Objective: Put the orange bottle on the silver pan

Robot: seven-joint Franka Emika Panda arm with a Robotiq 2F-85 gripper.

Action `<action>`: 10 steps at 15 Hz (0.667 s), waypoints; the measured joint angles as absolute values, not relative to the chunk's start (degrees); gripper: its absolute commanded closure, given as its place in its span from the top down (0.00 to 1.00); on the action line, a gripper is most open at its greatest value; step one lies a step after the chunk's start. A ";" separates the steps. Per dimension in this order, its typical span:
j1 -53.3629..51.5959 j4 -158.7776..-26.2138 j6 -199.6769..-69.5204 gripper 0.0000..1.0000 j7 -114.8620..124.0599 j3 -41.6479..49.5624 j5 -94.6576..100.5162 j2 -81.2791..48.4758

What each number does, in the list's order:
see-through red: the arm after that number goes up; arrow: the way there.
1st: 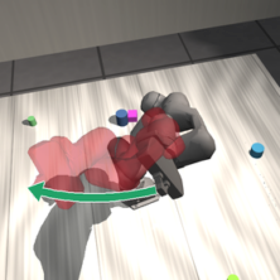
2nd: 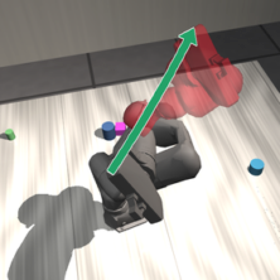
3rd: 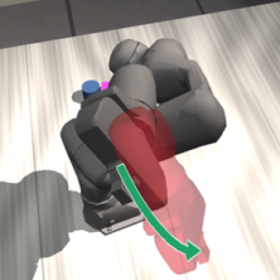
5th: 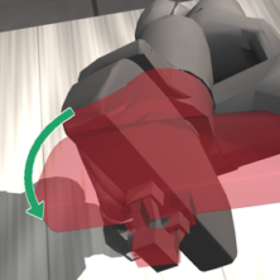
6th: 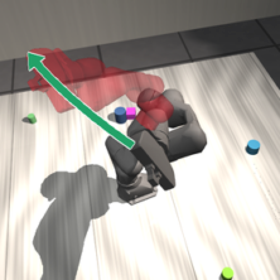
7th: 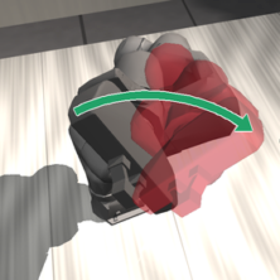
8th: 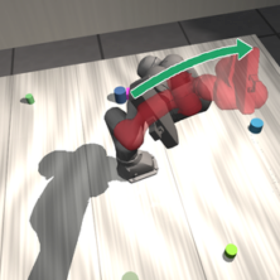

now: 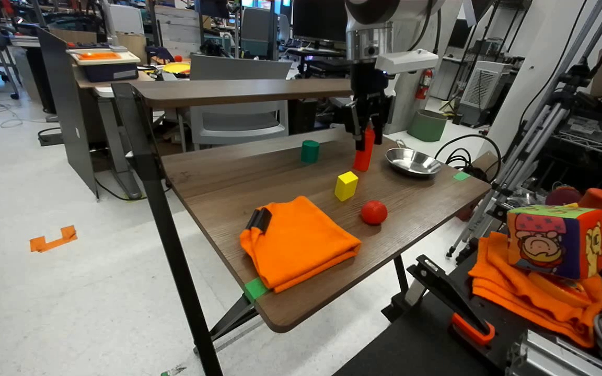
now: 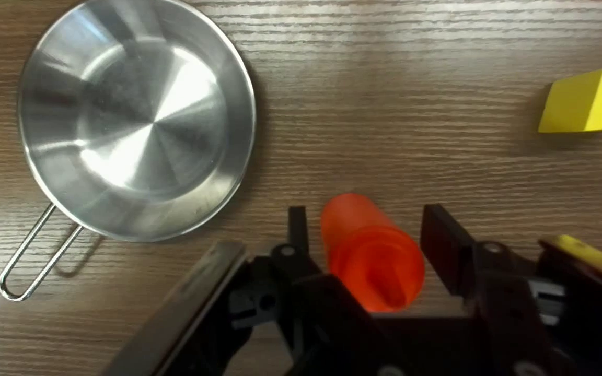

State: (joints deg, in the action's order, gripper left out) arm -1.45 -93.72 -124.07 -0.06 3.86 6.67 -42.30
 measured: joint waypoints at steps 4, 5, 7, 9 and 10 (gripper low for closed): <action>-1.33 -93.03 -123.46 0.13 1.01 4.13 6.64 -42.13; -1.16 -93.11 -122.76 0.13 1.02 4.13 6.54 -41.55; -0.50 -94.33 -121.31 0.13 0.85 3.98 6.06 -38.93; 0.57 -96.72 -120.07 0.13 0.33 3.81 4.68 -34.82; 1.26 -97.99 -119.29 0.13 0.16 3.77 3.65 -32.73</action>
State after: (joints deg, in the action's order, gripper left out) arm 1.26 -97.99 -119.29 0.16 3.77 3.65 -32.73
